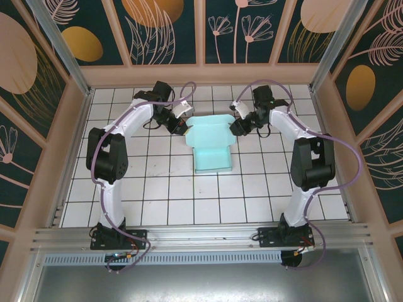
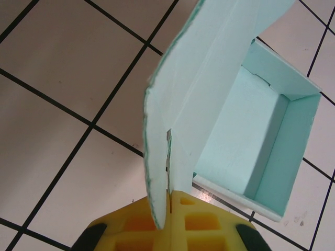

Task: Fold the paper box

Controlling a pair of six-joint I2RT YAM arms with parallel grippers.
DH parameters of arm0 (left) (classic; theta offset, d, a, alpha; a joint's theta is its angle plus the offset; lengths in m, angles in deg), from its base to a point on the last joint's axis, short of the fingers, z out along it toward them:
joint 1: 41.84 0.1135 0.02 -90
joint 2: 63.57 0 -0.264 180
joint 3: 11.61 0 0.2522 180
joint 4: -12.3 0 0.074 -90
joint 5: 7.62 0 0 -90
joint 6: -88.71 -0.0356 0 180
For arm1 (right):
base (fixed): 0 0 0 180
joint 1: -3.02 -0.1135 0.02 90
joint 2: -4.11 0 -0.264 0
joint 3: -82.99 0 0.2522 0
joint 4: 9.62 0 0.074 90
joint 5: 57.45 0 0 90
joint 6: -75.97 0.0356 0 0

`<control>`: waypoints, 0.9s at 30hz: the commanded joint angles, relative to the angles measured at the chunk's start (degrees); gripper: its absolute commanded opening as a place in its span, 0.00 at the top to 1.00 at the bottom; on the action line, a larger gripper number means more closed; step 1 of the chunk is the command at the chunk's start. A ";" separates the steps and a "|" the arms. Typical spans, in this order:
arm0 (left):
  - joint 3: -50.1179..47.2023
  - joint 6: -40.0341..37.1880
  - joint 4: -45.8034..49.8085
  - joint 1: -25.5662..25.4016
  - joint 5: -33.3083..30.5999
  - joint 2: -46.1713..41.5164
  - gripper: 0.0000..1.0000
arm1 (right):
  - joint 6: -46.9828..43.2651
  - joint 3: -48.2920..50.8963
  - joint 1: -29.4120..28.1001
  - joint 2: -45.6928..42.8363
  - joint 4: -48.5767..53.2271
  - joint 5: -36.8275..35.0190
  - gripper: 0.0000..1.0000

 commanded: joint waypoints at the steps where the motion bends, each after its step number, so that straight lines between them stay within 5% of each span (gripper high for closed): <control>1: -0.92 -1.64 0.53 -0.20 -0.50 -1.60 1.00 | -0.26 -2.82 -0.43 1.75 2.89 -1.58 0.78; 4: -1.17 -1.78 0.44 -0.20 -0.37 -1.66 1.00 | 0.17 -3.76 -0.50 2.32 3.35 -2.06 0.82; 8: -1.28 -1.82 0.28 -0.21 -0.52 -1.67 1.00 | 0.84 -4.63 -0.60 2.63 3.86 -2.29 1.00; 13: -1.12 -0.67 -1.53 -0.20 -0.12 -1.76 0.79 | 1.54 -3.12 -0.59 0.73 1.99 -3.02 1.00; 20: 1.28 0.46 -1.48 -0.38 0.93 -0.45 0.85 | 1.35 -0.50 -0.87 -1.43 0.29 -3.09 1.00; 27: 1.01 0.76 -1.40 -0.47 0.81 -0.01 0.78 | 1.58 0.29 -1.24 -1.94 -0.29 -2.95 1.00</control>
